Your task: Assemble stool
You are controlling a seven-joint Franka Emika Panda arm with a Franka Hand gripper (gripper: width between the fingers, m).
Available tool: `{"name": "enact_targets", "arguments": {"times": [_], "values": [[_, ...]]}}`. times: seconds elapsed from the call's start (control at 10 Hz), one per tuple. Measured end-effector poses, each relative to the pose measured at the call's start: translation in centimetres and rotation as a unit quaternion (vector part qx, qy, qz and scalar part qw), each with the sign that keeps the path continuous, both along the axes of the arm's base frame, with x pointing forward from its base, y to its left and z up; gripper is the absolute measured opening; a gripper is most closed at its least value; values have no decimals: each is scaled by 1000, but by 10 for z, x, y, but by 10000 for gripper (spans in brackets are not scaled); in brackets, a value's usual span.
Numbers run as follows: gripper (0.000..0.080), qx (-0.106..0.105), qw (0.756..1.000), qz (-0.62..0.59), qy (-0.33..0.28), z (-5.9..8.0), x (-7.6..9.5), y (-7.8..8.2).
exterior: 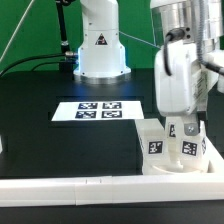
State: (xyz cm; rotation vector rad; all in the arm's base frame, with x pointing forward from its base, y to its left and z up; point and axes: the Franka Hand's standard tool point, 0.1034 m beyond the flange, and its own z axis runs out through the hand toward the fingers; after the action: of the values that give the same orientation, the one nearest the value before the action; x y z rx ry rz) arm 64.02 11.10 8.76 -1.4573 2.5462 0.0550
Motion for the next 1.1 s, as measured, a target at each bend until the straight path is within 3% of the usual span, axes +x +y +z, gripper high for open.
{"name": "enact_targets", "arguments": {"times": [0.2,0.3,0.4,0.7,0.8,1.1], "values": [[335,-3,1000,24,-3,0,0,1],[514,-6,999,49,-3,0,-2,3],[606,-6,995,97,-2,3,-6,11],[647,-31,946,319,-39,17,-5,18],[647,-44,918,390,-53,17,-4,18],[649,-53,894,441,-60,16,-4,16]]}}
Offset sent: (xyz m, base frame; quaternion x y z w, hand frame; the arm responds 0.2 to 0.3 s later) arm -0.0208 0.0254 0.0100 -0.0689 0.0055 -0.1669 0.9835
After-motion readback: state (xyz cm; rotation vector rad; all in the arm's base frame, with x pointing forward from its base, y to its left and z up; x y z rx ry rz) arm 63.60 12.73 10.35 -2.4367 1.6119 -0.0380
